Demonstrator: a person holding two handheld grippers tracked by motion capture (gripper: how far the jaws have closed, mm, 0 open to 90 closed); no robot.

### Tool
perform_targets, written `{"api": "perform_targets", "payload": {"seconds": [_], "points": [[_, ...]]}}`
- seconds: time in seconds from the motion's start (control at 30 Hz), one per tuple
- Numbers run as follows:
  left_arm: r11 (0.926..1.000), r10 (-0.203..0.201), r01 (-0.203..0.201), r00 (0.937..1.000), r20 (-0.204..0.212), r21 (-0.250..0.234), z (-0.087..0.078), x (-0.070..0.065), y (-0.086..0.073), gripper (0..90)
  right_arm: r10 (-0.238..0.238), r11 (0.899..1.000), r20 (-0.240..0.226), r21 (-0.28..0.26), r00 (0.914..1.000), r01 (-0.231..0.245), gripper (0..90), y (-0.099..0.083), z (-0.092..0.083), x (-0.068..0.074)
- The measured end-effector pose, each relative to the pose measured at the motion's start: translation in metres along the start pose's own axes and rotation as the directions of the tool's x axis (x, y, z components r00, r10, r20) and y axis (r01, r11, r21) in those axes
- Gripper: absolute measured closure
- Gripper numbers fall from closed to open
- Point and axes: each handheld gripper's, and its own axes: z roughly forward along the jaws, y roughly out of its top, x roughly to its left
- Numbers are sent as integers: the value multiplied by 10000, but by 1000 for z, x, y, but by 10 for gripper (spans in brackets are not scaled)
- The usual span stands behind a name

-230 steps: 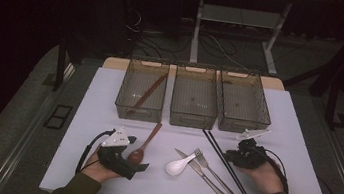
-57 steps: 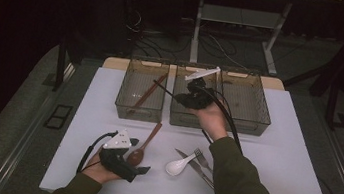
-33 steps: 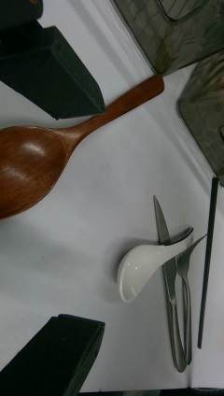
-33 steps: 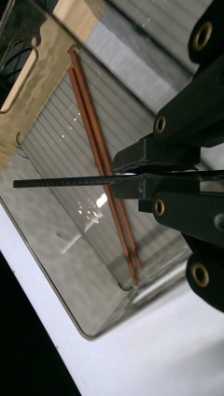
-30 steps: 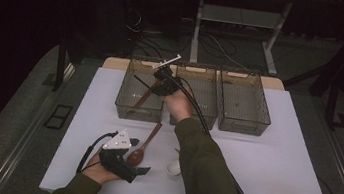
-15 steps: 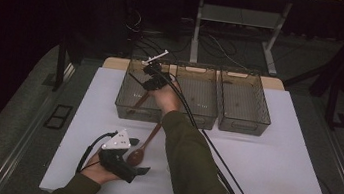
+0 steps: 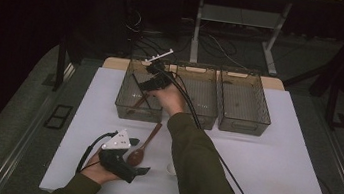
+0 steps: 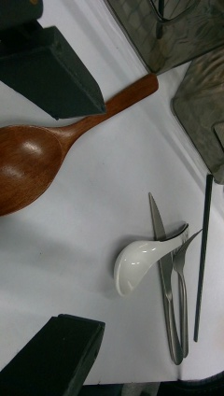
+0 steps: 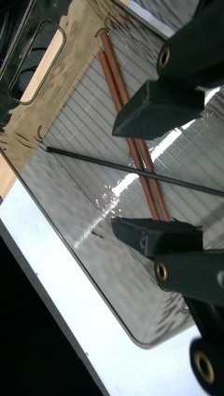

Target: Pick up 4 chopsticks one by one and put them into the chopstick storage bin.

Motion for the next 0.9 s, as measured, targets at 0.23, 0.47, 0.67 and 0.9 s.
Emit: {"api": "perform_targets", "payload": {"seconds": [0.23,0.47,0.67,0.9], "points": [[10000,21,-21,10000,4,41,-1,1,0,0,-160,9995,-294,-277,9994,152,422,-11,-15,-2],[10000,20,-20,10000,48,58,0,1,-1,0,-181,9989,-531,-438,9984,158,358,-25,-34,-8],[9999,-76,76,10000,9,81,1,0,-1,0,-271,9985,-563,-487,9980,243,355,-38,-51,-12],[9999,-112,112,9999,-60,120,0,1,-2,0,-436,9972,-658,-643,9969,393,355,-55,-73,-19]]}}
